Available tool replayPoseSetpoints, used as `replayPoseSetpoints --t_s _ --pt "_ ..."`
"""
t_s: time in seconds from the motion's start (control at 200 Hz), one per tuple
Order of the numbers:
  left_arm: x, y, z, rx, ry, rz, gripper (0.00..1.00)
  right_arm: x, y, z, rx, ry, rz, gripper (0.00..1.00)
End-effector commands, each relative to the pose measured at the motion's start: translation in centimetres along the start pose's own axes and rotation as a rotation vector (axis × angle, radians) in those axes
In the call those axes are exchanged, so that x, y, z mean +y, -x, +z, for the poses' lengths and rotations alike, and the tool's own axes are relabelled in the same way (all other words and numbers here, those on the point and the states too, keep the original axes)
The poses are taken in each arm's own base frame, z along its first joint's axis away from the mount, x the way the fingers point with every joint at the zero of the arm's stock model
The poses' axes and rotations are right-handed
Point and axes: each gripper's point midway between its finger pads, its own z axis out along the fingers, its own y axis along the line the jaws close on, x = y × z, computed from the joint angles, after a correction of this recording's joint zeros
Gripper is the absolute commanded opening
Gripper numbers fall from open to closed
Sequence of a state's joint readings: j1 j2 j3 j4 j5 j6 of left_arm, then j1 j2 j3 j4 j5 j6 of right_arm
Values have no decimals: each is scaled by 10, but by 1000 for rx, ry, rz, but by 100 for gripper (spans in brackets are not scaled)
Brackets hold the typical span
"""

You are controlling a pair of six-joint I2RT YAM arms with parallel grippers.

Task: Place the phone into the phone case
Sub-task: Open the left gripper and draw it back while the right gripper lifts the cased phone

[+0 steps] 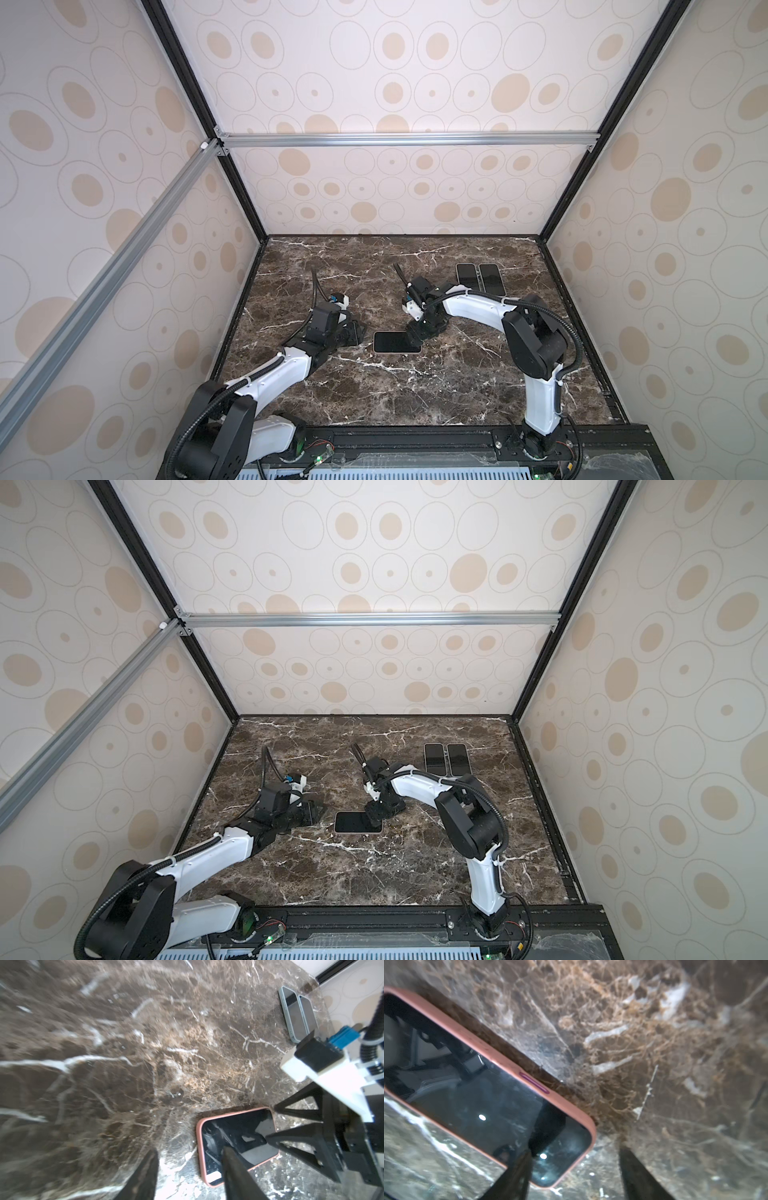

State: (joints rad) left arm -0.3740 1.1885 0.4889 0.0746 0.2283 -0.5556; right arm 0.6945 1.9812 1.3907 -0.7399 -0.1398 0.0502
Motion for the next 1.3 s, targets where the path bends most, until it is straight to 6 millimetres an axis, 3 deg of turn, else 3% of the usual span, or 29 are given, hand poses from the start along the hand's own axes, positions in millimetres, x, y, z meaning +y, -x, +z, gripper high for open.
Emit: replayPoseSetpoints --t_s 0.0,0.03,0.14,0.275,0.43,0.595,0.835,1.13,1.295 --pt "21 6 -14 -57 106 -4 68 6 8 -23 -58 4 -218 93" --pt "23 7 -17 -72 120 -2 73 6 11 -24 -75 0 -252 100" --pt "31 13 -29 -119 165 6 87 5 22 -28 -119 -21 -340 99" --pt "36 17 -38 -154 193 9 93 11 27 -20 -116 -2 -459 99" --pt "38 18 -44 -188 199 10 100 25 22 3 -82 -5 -652 99" --pt "33 19 -53 -239 155 25 100 40 31 10 -93 -3 -698 99" --pt "36 22 -67 -303 160 13 100 52 19 27 -18 54 -747 99" --pt "35 22 -70 -317 149 8 100 46 19 39 14 21 -732 100" --pt "34 25 -74 -337 146 6 100 33 19 43 51 -41 -679 93"
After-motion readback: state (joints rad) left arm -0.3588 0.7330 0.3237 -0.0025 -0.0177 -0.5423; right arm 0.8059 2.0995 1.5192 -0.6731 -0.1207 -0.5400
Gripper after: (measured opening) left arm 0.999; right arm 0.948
